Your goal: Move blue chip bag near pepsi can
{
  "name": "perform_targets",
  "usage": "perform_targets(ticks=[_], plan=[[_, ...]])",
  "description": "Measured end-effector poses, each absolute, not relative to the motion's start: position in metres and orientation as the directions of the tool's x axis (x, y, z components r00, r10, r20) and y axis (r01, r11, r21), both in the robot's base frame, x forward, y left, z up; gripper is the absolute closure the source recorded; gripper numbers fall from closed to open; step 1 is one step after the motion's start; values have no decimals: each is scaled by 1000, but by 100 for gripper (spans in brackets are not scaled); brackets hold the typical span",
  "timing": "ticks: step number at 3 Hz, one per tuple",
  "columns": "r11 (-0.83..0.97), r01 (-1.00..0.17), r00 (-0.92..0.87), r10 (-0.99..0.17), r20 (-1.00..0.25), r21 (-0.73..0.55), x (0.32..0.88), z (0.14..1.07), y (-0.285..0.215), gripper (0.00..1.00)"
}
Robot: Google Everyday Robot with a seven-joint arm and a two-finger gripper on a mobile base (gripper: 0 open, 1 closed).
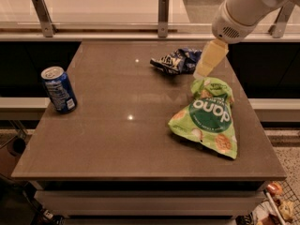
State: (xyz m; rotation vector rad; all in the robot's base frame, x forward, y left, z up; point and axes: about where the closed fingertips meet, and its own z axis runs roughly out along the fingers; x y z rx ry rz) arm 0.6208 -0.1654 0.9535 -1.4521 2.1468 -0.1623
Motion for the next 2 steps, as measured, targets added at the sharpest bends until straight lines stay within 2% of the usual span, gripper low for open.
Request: perform_targets(ticks=[2], plan=[[449, -841, -258, -823, -505, -302, 689, 911, -151, 0]])
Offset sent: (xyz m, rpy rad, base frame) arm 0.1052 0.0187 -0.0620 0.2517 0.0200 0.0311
